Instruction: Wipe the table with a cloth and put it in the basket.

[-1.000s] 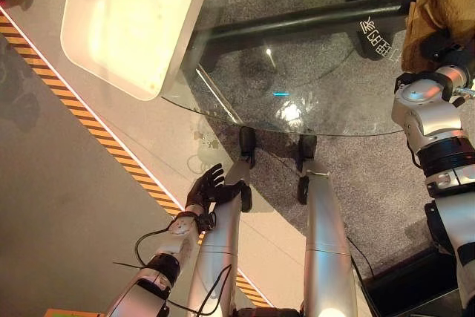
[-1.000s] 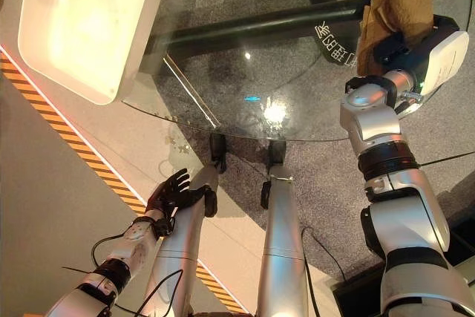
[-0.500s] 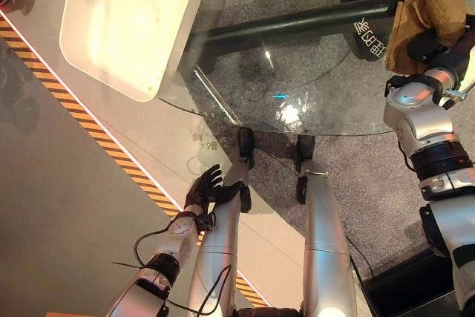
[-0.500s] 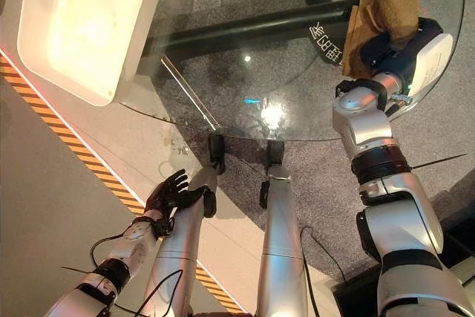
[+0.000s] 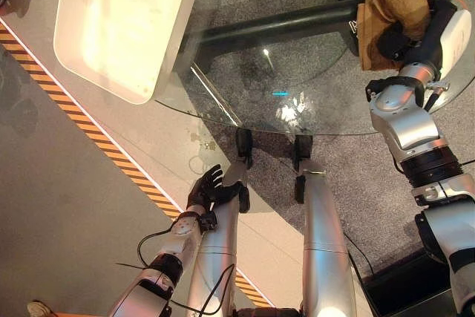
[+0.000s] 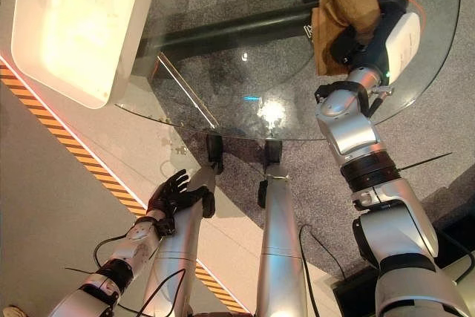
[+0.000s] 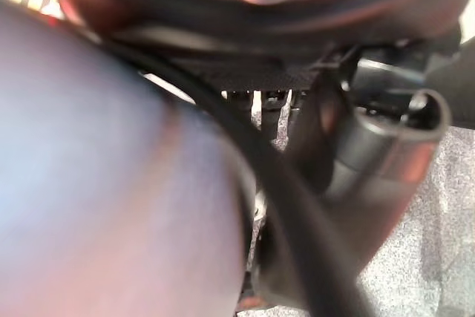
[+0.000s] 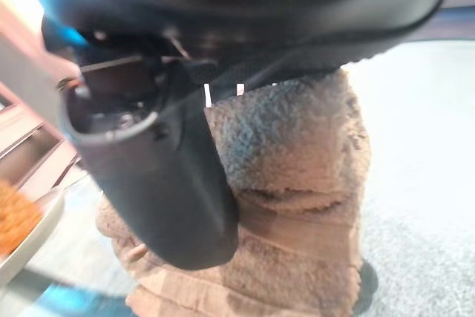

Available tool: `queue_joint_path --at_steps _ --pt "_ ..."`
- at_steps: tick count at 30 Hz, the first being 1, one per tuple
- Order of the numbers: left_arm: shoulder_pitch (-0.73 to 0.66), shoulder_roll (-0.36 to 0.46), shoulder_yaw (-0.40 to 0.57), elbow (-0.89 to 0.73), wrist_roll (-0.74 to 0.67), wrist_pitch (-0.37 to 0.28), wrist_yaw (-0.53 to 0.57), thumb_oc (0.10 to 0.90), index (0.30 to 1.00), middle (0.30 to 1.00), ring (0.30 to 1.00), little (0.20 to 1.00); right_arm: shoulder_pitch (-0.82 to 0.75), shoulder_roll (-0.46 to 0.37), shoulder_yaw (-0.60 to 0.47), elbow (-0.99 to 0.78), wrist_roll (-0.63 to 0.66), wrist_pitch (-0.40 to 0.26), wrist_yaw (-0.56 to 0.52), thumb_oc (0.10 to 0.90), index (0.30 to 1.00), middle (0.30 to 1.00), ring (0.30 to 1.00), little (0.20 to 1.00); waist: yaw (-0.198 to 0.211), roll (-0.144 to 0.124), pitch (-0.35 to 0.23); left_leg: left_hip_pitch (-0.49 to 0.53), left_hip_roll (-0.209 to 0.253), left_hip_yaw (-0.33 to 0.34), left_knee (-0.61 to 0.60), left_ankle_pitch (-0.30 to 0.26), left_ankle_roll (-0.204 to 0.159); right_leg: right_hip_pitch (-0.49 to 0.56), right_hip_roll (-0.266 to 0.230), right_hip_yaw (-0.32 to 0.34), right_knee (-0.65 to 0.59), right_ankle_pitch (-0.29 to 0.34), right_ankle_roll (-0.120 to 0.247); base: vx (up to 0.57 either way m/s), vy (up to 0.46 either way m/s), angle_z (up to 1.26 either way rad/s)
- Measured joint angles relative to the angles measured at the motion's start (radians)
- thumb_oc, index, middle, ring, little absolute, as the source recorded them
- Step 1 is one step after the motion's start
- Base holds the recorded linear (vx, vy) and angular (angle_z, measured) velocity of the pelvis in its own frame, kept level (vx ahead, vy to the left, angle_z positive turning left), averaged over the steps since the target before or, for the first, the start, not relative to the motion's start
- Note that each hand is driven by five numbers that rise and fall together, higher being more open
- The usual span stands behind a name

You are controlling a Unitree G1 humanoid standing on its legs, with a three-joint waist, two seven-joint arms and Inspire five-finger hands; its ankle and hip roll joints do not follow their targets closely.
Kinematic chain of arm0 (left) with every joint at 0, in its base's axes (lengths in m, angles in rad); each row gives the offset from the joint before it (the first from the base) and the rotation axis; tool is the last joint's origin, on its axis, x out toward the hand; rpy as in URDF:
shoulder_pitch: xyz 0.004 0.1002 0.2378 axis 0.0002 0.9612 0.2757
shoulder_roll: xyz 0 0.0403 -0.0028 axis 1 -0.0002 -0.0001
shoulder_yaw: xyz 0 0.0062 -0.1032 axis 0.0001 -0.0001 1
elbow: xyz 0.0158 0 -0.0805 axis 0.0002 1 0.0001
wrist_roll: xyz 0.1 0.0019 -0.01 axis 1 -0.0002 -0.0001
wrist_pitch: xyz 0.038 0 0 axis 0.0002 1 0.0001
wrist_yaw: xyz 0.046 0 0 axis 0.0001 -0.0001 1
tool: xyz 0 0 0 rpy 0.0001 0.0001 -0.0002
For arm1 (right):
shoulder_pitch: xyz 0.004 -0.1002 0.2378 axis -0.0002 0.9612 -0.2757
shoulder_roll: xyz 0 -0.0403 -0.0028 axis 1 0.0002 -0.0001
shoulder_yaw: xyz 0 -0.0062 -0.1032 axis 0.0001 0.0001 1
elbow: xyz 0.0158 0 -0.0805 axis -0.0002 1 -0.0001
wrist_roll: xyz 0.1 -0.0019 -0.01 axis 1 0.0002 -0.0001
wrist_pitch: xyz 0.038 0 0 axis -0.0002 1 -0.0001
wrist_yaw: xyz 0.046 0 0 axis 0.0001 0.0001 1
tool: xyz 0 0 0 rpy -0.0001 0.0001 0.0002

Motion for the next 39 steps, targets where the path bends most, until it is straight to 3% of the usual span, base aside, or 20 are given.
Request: queue_joint_path --at_steps 9,16,22,33,39 --pt "0.004 -0.003 0.001 0.001 0.010 -0.021 0.001 0.800 0.900 0.900 0.900 0.900 -0.006 0.040 0.128 -0.082 -0.042 0.011 0.082 0.100 0.300 0.300 0.300 0.200 0.006 0.003 -0.002 -0.003 0.005 -0.013 0.014 -0.002 -0.004 0.000 0.007 -0.008 0.018 -0.008 -0.008 0.00 -0.006 0.02" --pt "0.004 -0.003 0.001 0.000 0.019 -0.030 0.000 0.800 0.900 0.900 0.900 0.900 -0.010 0.085 0.225 -0.131 -0.042 -0.036 0.257 0.100 0.300 0.300 0.300 0.200 0.013 0.005 -0.004 -0.007 0.010 -0.026 0.015 0.000 -0.010 0.000 0.019 -0.008 0.018 -0.015 -0.007 -0.01 -0.032 0.02" --pt "0.004 -0.003 -0.001 -0.012 0.039 -0.041 -0.002 0.800 0.900 0.900 0.900 0.900 -0.012 0.132 0.341 -0.179 -0.039 -0.058 0.348 0.100 0.300 0.300 0.300 0.200 0.032 0.006 -0.004 -0.015 0.009 -0.032 0.015 -0.001 -0.012 -0.003 0.020 -0.011 0.018 -0.019 -0.006 0.00 -0.027 0.02" --pt "0.005 0.004 -0.007 -0.023 0.043 -0.048 -0.005 0.800 0.900 0.900 0.900 0.900 -0.013 0.143 0.396 -0.172 -0.019 -0.101 0.439 0.100 0.300 0.300 0.300 0.200 0.037 0.015 -0.011 -0.041 -0.023 -0.085 0.066 -0.015 -0.023 -0.005 -0.001 -0.037 0.087 -0.057 -0.011 0.00 -0.028 0.18" --pt "0.011 0.007 -0.005 -0.029 0.050 -0.048 -0.004 0.800 0.900 0.900 0.900 0.900 0.005 0.152 0.398 -0.157 -0.006 -0.122 0.360 0.100 0.300 0.300 0.300 0.200 0.036 0.016 -0.011 -0.040 -0.022 -0.087 0.071 -0.017 -0.024 -0.002 0.001 -0.037 0.086 -0.060 -0.010 0.00 0.000 0.00"
